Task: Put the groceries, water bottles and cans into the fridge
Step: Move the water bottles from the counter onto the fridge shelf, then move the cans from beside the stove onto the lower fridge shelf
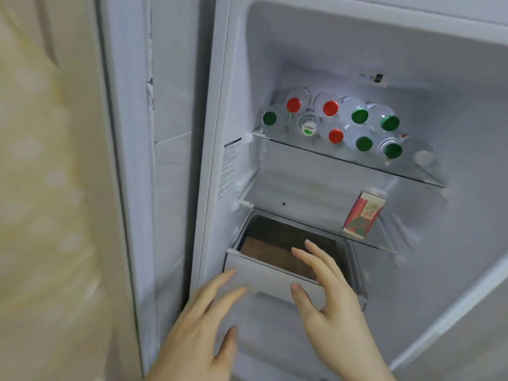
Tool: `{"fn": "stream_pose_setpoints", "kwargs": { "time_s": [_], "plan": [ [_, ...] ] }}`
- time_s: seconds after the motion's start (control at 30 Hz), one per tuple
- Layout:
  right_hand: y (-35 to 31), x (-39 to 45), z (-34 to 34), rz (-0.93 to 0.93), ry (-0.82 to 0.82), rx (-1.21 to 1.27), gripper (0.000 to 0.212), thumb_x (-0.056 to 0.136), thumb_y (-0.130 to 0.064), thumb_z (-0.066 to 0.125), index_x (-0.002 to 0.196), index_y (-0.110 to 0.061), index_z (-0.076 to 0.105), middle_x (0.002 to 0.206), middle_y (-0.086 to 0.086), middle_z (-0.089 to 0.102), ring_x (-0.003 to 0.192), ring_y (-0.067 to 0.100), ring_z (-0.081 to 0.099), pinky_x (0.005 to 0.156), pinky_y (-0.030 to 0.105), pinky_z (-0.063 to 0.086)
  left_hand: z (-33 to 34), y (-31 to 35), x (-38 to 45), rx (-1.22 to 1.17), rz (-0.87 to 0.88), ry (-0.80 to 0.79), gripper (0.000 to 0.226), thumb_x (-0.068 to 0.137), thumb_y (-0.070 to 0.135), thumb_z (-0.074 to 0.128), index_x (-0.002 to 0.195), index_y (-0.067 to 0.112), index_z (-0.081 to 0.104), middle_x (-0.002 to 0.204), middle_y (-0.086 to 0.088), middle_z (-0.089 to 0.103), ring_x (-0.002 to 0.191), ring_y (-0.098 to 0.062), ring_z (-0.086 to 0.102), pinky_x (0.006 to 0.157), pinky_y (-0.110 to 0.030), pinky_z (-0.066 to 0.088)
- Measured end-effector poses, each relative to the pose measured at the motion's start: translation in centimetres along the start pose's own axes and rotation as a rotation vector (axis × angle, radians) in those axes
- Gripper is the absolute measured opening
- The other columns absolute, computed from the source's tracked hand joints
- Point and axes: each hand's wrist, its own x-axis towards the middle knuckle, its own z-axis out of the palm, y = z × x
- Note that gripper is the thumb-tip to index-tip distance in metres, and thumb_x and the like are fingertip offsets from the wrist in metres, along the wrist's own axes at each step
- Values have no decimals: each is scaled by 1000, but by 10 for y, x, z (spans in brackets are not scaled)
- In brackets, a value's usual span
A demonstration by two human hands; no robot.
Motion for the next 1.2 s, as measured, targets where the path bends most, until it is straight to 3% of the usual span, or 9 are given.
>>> {"fn": "stream_pose_setpoints", "kwargs": {
  "time_s": [0.07,0.2,0.3,0.53,0.67,0.83,0.9,1.07,1.2],
  "plan": [
    [-8,-6,6,-27,-94,15,55,96,-19,68,136,-53,50,152,-44,26,142,-19,26,106,-1,20,-10,-1,-31,77,-52,18,55,84,41,52,139,45,47,159,24,31,135,3,40,107,-6,25],
    [-21,-29,21,-84,-395,12,59,99,-37,61,144,-61,31,154,-50,-1,146,-17,9,117,17,22,-38,10,-98,228,-168,63,54,83,40,55,137,34,57,158,10,39,135,-8,44,111,-11,27],
    [-30,-52,31,-127,-630,-11,58,100,-47,56,145,-64,23,151,-51,-14,146,-15,1,115,15,13,-53,28,-151,359,-265,108,55,83,43,55,138,35,54,159,8,37,139,-15,41,111,-17,27],
    [-82,-120,68,-379,-905,103,61,97,-45,62,141,-66,26,158,-43,-6,150,-9,7,119,20,20,-83,96,-282,539,-591,361,56,87,38,51,143,35,51,164,10,29,150,-16,28,110,-38,35],
    [-120,-168,103,-612,-1009,167,64,95,-45,65,146,-60,30,159,-42,-5,153,-2,12,122,33,29,-105,132,-369,688,-803,417,62,87,42,49,148,34,46,166,10,23,153,-12,19,116,-25,22],
    [-180,-242,142,-867,-1140,233,65,91,-49,69,143,-60,32,162,-36,-1,154,1,10,118,15,13,-124,182,-468,812,-1091,457,70,89,50,49,155,43,27,170,14,-1,157,-23,6,119,-50,25],
    [-212,-278,151,-966,-1238,250,64,89,-54,65,141,-61,30,160,-38,-2,152,-3,12,113,10,11,-126,206,-506,795,-1222,524,72,92,50,52,156,47,20,166,21,-16,156,-16,-13,124,-51,17],
    [-282,-373,166,-1174,-1465,346,62,94,-48,66,140,-64,28,154,-44,-1,145,-9,20,105,15,24,-120,273,-588,876,-1442,629,77,87,44,59,156,42,25,168,17,-13,157,-19,-7,123,-50,15],
    [-316,-441,169,-1360,-1604,365,67,75,-88,40,137,-69,26,152,-50,-5,144,-13,12,107,15,21,-101,322,-632,929,-1635,732,76,89,47,52,158,42,19,166,19,-21,155,-17,-15,125,-45,2]
  ]
}}
